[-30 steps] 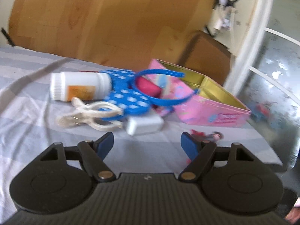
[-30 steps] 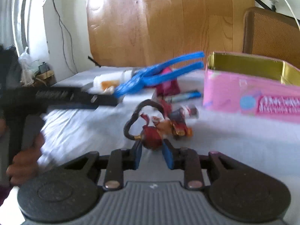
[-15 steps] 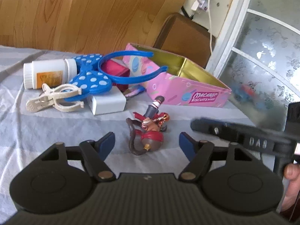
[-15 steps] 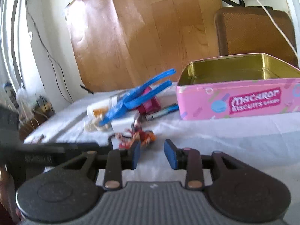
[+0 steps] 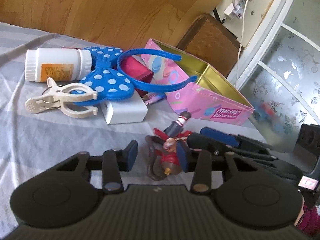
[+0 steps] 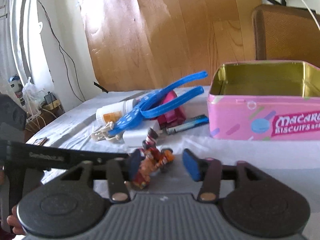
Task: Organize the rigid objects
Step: 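Move the right gripper to the red figurine and grasp it, then carry the red figurine with the right gripper into the pink tin and release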
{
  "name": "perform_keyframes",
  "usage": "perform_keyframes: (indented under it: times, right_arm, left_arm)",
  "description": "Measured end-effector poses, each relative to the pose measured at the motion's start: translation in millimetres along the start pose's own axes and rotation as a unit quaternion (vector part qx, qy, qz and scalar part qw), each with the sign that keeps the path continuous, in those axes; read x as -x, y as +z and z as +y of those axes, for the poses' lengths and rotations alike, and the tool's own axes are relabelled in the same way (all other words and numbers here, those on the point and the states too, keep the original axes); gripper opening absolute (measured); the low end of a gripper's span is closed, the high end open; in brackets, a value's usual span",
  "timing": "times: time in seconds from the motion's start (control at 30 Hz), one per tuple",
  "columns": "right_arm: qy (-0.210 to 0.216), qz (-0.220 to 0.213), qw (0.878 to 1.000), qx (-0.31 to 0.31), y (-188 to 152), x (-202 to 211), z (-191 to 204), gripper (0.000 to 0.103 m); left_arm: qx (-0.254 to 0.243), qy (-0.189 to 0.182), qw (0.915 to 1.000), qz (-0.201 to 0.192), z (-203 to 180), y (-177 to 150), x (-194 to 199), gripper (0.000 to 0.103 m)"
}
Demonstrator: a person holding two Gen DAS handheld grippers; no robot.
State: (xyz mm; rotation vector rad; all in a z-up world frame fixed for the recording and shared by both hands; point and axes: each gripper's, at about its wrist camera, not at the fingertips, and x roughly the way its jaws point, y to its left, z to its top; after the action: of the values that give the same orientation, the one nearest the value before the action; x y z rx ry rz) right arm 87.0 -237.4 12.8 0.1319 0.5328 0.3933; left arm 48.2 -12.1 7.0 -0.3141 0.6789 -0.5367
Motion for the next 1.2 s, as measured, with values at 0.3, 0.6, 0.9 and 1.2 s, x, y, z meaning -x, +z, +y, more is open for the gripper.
perform_keyframes:
  times: [0.3, 0.6, 0.9, 1.2]
  right_arm:
    - [0.034, 0.019, 0.999, -0.027, 4.2, -19.9, -6.0, 0.042]
    - [-0.042, -0.031, 0.998, -0.043, -15.4, 34.8, -19.2, 0.039]
    - [-0.145, -0.058, 0.981, -0.117, -45.9, 98.0, -85.1, 0.039]
    - [-0.181, -0.154, 0.964, -0.115, -18.2, 130.9, -127.6, 0.039]
  left_arm:
    - [0.013, 0.000, 0.9999, -0.007, 5.2, -0.3, -2.0, 0.031]
    - [-0.045, -0.051, 0.9973, 0.028, -51.0, 3.1, -36.0, 0.030]
    - [-0.141, -0.103, 0.9807, 0.088, -142.3, -8.9, -104.3, 0.029]
    - [-0.187, -0.128, 0.9735, 0.032, -198.2, 46.3, -121.3, 0.029]
